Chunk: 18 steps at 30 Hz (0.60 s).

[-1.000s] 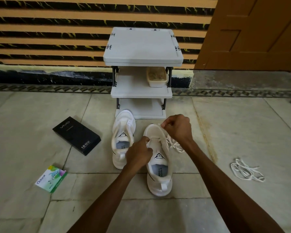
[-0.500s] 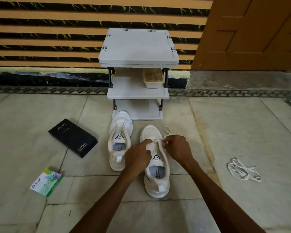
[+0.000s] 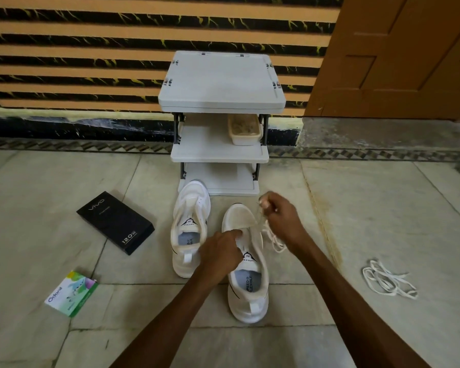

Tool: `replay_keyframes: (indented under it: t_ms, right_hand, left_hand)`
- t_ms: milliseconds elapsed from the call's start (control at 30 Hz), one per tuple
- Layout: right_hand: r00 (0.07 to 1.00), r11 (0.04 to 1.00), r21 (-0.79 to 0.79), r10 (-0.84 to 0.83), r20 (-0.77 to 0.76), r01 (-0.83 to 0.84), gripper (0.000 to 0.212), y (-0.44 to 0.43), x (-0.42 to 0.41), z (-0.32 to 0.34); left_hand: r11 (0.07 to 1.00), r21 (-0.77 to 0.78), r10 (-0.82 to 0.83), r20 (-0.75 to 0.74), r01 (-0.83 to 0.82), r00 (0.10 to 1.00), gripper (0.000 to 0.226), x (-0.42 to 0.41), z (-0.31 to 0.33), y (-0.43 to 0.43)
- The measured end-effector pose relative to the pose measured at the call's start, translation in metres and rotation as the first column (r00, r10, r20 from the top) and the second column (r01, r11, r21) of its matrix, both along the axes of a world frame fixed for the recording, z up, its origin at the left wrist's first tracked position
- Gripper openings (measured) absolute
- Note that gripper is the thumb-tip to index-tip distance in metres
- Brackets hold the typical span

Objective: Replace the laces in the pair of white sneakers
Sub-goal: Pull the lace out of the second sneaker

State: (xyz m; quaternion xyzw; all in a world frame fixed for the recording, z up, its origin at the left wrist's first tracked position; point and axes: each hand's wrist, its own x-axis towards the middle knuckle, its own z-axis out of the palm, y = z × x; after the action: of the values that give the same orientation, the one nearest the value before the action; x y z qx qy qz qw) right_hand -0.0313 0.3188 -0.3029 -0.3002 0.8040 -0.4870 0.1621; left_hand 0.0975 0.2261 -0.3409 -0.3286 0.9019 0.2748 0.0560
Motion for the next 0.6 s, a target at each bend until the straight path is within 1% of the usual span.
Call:
replay_keyframes:
  t_ms: [67,133,167,200,233,267,300,333,367,400,433,467,500,600]
  right_hand:
    - [0.994,0.963,-0.269,0.032,0.101,-0.004,0.019,-0.002,0.003,0.037]
    - [0.972,0.866,-0.5,0.117,0.203,0.0,0.022,-0.002,0.002,0.068]
    - [0.951,0.817,-0.576,0.161,0.263,0.021,0.022,-0.002,0.0,0.078]
    - [0.933,0.796,-0.603,0.177,0.314,0.052,0.021,-0.002,-0.002,0.081]
    - [0.926,0.821,-0.565,0.146,0.349,0.084,0.019,-0.001,-0.002,0.078]
    - [0.931,0.882,-0.458,0.067,0.359,0.113,0.017,-0.001,-0.002,0.07]
    - [0.944,0.946,-0.297,-0.031,0.328,0.134,0.016,0.0,-0.002,0.058]
    - [0.967,0.987,-0.095,-0.108,0.232,0.133,0.016,0.0,-0.002,0.042]
    - [0.989,0.988,0.12,-0.11,0.094,0.099,0.016,0.002,-0.003,0.024]
    - [0.999,0.951,0.305,-0.044,-0.026,0.05,0.016,0.004,-0.002,0.006]
    - [0.995,0.904,0.427,0.026,-0.094,0.016,0.018,0.007,0.0,-0.011]
    - [0.991,0.879,0.477,0.06,-0.117,0.003,0.021,0.01,0.003,-0.025]
    - [0.991,0.883,0.469,0.056,-0.118,0.006,0.023,0.013,0.005,-0.035]
    - [0.992,0.93,0.36,-0.022,-0.128,0.067,0.027,0.014,0.007,-0.049]
  left_hand:
    - [1.0,0.002,-0.013,0.009,0.013,1.0,0.053,-0.001,0.0,-0.002]
    - [1.0,0.01,-0.015,0.009,0.015,1.0,0.054,-0.001,-0.001,-0.001]
    - [1.0,0.01,-0.011,0.006,0.011,1.0,0.054,-0.001,-0.002,-0.001]
    - [1.0,0.008,-0.009,0.004,0.009,1.0,0.054,-0.001,-0.002,-0.001]
    - [1.0,0.006,-0.008,0.001,0.008,1.0,0.054,-0.001,-0.002,-0.001]
    - [1.0,0.008,-0.008,-0.001,0.008,1.0,0.054,-0.001,-0.003,-0.001]
    - [1.0,0.011,-0.007,-0.002,0.007,1.0,0.054,-0.001,-0.003,-0.001]
    - [1.0,0.015,-0.005,-0.001,0.005,1.0,0.054,-0.001,-0.003,-0.001]
    - [1.0,0.018,-0.001,0.001,0.001,1.0,0.054,-0.001,-0.003,-0.001]
    - [1.0,0.021,0.004,0.002,-0.004,1.0,0.054,0.0,-0.003,-0.001]
    - [1.0,0.026,0.007,0.004,-0.008,1.0,0.055,0.0,-0.004,-0.001]
    - [0.999,0.032,0.01,0.005,-0.01,1.0,0.055,0.0,-0.004,-0.001]
    - [0.999,0.039,0.013,0.007,-0.013,1.0,0.055,0.001,-0.004,-0.002]
    - [0.999,0.045,0.016,0.012,-0.016,1.0,0.056,0.001,-0.004,-0.002]
